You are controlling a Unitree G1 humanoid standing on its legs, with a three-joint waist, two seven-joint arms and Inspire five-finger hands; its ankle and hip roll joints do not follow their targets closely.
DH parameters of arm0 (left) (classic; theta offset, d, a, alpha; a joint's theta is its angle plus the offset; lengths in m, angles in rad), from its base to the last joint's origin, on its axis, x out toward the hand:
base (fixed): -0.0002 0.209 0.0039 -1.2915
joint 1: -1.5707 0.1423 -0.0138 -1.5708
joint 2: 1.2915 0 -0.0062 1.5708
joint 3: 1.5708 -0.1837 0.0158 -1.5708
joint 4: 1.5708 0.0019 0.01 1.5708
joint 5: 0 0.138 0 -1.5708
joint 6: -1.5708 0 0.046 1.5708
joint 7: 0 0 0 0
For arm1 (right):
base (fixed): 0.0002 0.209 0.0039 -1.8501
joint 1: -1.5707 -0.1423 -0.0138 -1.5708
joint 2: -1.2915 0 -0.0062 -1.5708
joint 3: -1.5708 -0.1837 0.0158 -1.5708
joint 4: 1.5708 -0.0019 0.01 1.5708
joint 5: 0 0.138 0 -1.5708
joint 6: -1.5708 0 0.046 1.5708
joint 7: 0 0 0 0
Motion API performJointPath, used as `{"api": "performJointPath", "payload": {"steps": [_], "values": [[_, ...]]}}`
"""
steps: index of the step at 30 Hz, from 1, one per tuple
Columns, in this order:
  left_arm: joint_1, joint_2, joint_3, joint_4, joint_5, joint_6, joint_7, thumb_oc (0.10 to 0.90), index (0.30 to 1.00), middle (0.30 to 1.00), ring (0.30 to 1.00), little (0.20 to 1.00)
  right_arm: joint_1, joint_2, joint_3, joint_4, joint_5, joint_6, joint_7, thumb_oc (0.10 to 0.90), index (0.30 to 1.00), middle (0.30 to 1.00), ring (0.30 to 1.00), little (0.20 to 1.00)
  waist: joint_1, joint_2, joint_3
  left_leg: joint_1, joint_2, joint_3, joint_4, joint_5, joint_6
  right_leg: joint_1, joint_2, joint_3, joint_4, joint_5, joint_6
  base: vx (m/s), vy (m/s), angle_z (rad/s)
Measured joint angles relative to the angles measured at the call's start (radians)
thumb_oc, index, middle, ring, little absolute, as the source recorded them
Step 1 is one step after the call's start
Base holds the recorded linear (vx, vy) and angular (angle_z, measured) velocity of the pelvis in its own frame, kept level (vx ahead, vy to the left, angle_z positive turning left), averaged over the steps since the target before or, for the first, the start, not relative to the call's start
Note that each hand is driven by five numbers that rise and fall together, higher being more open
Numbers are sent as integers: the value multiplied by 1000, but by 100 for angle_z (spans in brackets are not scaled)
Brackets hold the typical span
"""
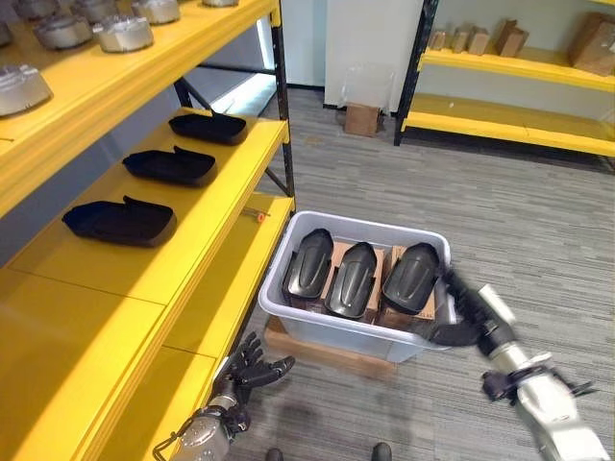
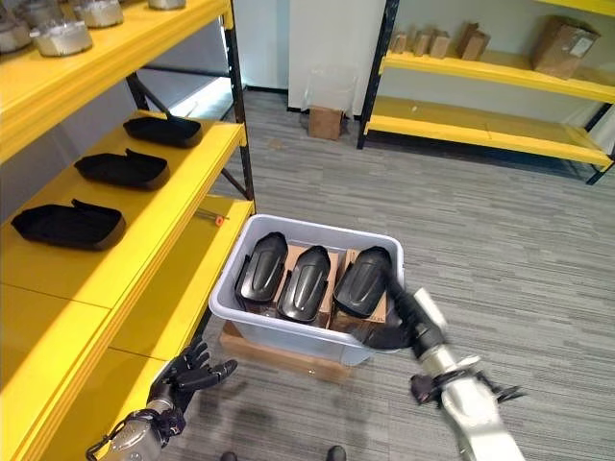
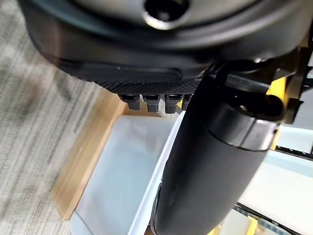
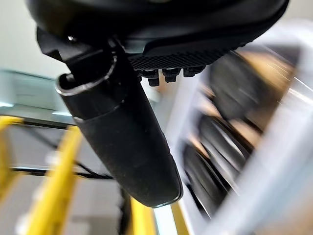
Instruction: Move parts from the plastic box to the shelf.
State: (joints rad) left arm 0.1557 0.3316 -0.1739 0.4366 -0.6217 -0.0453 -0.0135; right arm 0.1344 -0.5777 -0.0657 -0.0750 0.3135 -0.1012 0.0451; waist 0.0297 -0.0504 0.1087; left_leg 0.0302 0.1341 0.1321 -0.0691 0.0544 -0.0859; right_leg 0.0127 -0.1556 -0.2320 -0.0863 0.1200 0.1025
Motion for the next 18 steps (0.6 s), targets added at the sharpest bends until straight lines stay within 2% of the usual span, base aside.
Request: {"api": "performJointPath", "payload": {"steps": [2,3,5,7,8,9,10,11,12,15,18], "values": [[10,0,-12,-4,0,0,-19,900,1000,1000,1000,1000,-79,-50,-25,-7,-32,-15,-17,900,1000,1000,1000,1000,-1,-4,3,-40,8,-1,8,4,-6,-32,8,-3,0,3,-4,-61,-40,2],[-4,4,-31,-4,0,0,-24,900,1000,1000,1000,1000,-131,-61,-20,-4,-42,-27,-24,900,1000,1000,1000,1000,1,-8,26,-66,15,-6,17,10,-12,-57,13,-6,0,10,-10,-116,-50,1],[-32,10,-53,-8,-1,-1,-28,900,1000,1000,1000,1000,-225,-67,44,19,-79,-28,-43,900,1000,1000,1000,1000,2,-14,72,-122,23,-13,50,11,-13,-94,22,-9,0,21,-21,-146,-44,3],[-114,15,-94,-23,-1,-1,-34,900,1000,1000,1000,1000,-362,-118,116,78,-119,-31,-51,900,1000,1000,1000,1000,6,-2,157,-222,27,-38,111,12,-14,-155,24,-23,1,44,-29,-181,-41,14],[-143,15,-104,-41,-2,-1,-34,900,1000,1000,1000,1000,-422,-118,147,125,-130,-27,-65,900,1000,1000,1000,1000,24,6,199,-254,31,-39,137,12,-14,-181,26,-22,11,50,-33,-227,4,10],[-159,17,-104,-60,-2,-6,-34,900,1000,1000,1000,1000,-468,-118,161,158,-144,-25,-75,900,1000,1000,1000,1000,30,12,233,-279,34,-41,157,11,-12,-205,27,-21,29,49,-34,-165,45,-8],[-205,37,-119,-75,-3,-23,-32,900,1000,1000,1000,1000,-600,-114,219,244,-153,-22,-112,900,1000,1000,1000,1000,31,18,302,-338,35,-42,193,10,-12,-269,24,-18,69,56,-45,-149,70,-13],[-234,49,-122,-78,-3,-23,-30,900,1000,1000,1000,1000,-673,-113,245,282,-153,-17,-127,900,1000,1000,1000,1000,31,20,347,-365,39,-39,211,9,-11,-305,20,-7,96,54,-47,-83,49,-19],[-257,51,-122,-78,-4,-23,-17,900,1000,1000,1000,1000,-711,-104,258,296,-153,-5,-140,900,1000,1000,1000,1000,34,19,377,-378,37,-29,214,8,-9,-329,15,5,111,53,-48,-66,49,-20],[-295,47,-116,-63,-9,-24,17,900,1000,1000,1000,1000,-695,-15,258,303,-153,5,-189,900,1000,1000,1000,1000,33,17,405,-412,32,-23,227,5,-4,-370,7,15,131,54,-49,-32,54,-6],[-299,47,-111,-62,-33,-28,28,900,1000,1000,1000,1000,-639,6,264,296,-154,18,-191,900,1000,1000,1000,1000,37,17,405,-401,29,-19,224,3,-1,-363,5,20,130,52,-49,-22,20,-2]]}}
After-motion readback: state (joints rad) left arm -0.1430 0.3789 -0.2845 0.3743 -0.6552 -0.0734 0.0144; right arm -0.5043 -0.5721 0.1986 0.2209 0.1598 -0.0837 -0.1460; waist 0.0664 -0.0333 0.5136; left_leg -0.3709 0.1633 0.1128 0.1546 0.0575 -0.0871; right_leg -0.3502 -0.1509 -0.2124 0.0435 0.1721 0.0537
